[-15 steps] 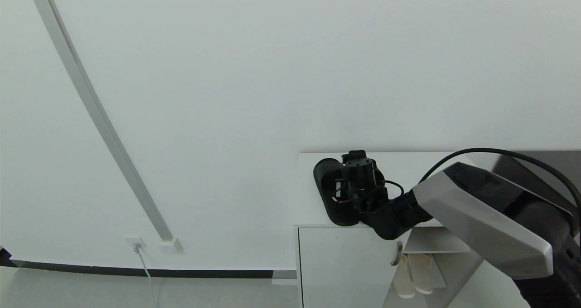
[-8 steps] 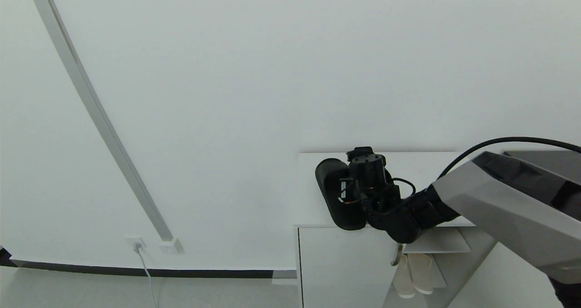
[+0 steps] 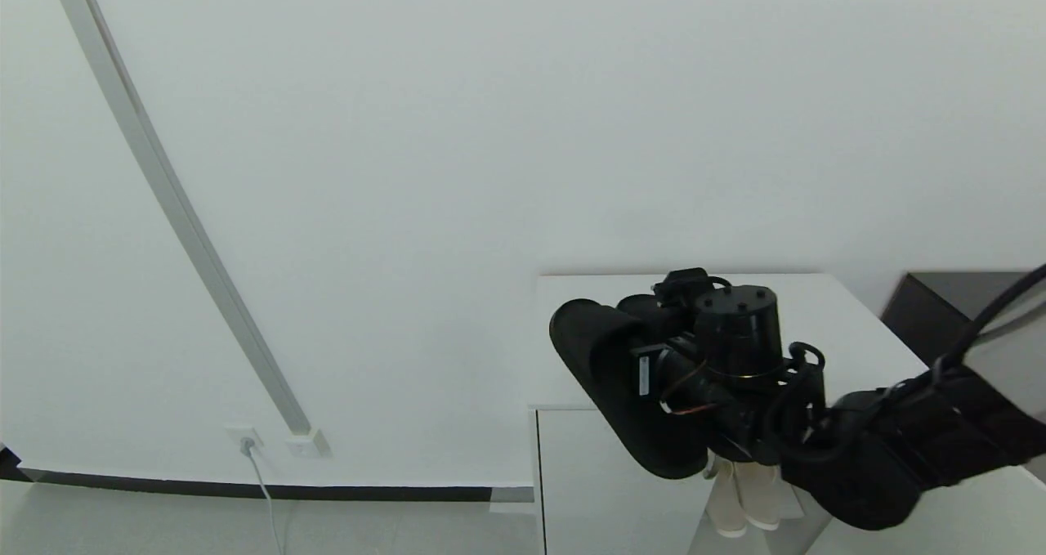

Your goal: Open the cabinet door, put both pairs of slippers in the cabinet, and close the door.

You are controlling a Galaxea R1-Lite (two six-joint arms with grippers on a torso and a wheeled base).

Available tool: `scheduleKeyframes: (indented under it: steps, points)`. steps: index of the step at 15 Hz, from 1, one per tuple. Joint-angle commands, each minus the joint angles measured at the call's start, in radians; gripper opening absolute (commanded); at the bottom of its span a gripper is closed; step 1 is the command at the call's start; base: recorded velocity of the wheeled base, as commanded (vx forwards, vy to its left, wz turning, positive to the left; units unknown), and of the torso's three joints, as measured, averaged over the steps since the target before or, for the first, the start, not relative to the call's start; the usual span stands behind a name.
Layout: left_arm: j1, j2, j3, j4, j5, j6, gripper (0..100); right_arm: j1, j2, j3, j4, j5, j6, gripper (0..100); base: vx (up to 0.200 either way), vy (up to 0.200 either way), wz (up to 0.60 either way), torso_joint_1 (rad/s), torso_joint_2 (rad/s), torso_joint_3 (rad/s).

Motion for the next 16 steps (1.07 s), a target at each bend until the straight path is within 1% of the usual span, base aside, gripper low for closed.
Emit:
scheduleKeyframes:
  steps: [1, 4, 6, 9, 14, 16]
  points:
    - [0.0, 0.001, 0.0, 0.0, 0.001, 0.0, 0, 0.023, -0.144, 0.088, 0.0, 0.063, -0.001, 0, 0.0, 0.0, 0.0, 0.0, 0.0, 0.0]
    - [0.0, 0.001, 0.0, 0.0, 0.001, -0.002, 0, 0.037, -0.174, 0.14, 0.0, 0.061, -0.002, 0, 0.0, 0.0, 0.0, 0.0, 0.0, 0.0]
    - [0.0, 0.001, 0.0, 0.0, 0.0, 0.0, 0, 0.035, -0.183, 0.149, 0.0, 0.06, -0.001, 0, 0.0, 0.0, 0.0, 0.0, 0.0, 0.0]
    - [0.0, 0.001, 0.0, 0.0, 0.001, -0.006, 0, 0.037, -0.18, 0.154, -0.002, 0.058, -0.013, 0, 0.0, 0.0, 0.0, 0.0, 0.0, 0.0]
    - [0.0, 0.001, 0.0, 0.0, 0.0, -0.006, 0, 0.038, -0.171, 0.163, -0.005, 0.058, -0.019, 0, -0.2, 0.0, 0.0, 0.006, 0.0, 0.003]
    - [0.0, 0.001, 0.0, 0.0, 0.0, -0.012, 0, 0.037, -0.171, 0.165, -0.005, 0.057, -0.021, 0, -0.2, 0.0, 0.0, -0.01, 0.0, 0.002]
